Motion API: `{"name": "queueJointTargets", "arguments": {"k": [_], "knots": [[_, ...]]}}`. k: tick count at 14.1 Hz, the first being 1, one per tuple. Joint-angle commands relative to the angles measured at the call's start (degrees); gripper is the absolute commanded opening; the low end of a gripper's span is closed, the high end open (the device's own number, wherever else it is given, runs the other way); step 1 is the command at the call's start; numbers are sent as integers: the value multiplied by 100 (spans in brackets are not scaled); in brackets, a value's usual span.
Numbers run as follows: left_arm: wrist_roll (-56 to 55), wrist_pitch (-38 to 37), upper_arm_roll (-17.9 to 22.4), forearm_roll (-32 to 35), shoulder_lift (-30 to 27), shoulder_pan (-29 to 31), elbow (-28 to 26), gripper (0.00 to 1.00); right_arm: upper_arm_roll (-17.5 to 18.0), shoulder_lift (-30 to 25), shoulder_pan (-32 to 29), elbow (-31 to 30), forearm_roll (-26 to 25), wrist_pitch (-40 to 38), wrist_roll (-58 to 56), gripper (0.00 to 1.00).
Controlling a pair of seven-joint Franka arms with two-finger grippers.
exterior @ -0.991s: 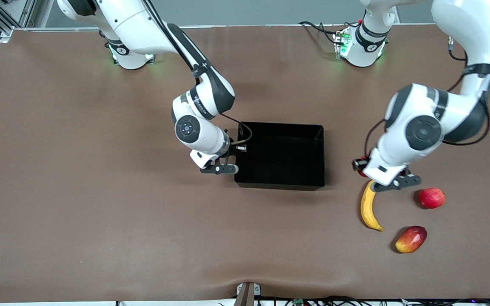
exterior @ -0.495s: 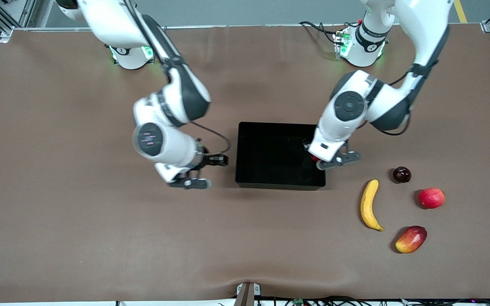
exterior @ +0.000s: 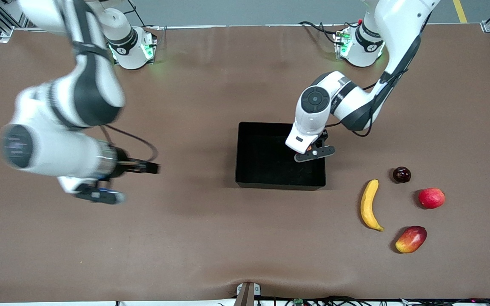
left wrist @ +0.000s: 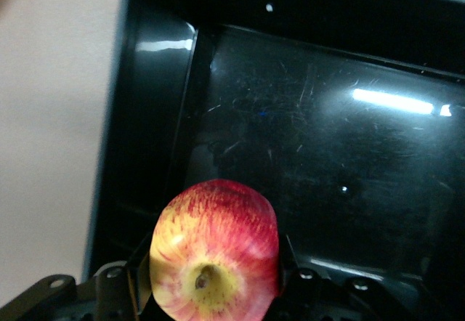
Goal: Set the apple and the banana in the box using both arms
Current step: 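Carry the apple over the box while the right gripper withdraws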
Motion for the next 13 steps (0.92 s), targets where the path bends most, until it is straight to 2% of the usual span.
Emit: {"name": "queueJointTargets", "arguments": {"k": [1,3,6,7,8,10,13], "knots": [[-169,352,2,358,349,-9,24,0,16,-667,-504,-48,-133,-530,-370,100],[-187,370,-7,376,446,-18,15,0,-203,-1116,-576,-337,-798,-575,-898,100],[-248,370,-7,333,639,-44,50,0,-186,-1942,-523,-987,-1826,-470,-1041,100],[-300,370,-7,324,718,-53,68,0,-177,-2179,-523,-1120,-2022,-478,-1050,100],[-362,370,-7,324,771,-61,76,22,-195,-2443,-558,-1338,-2059,-504,-1050,100],[-397,370,-7,350,807,-61,172,100,-204,-2953,-585,-1857,-2155,-443,-1059,100],[-380,318,-16,367,545,-35,208,100,-213,-2999,-760,-1982,-2261,-302,-1059,100]]}}
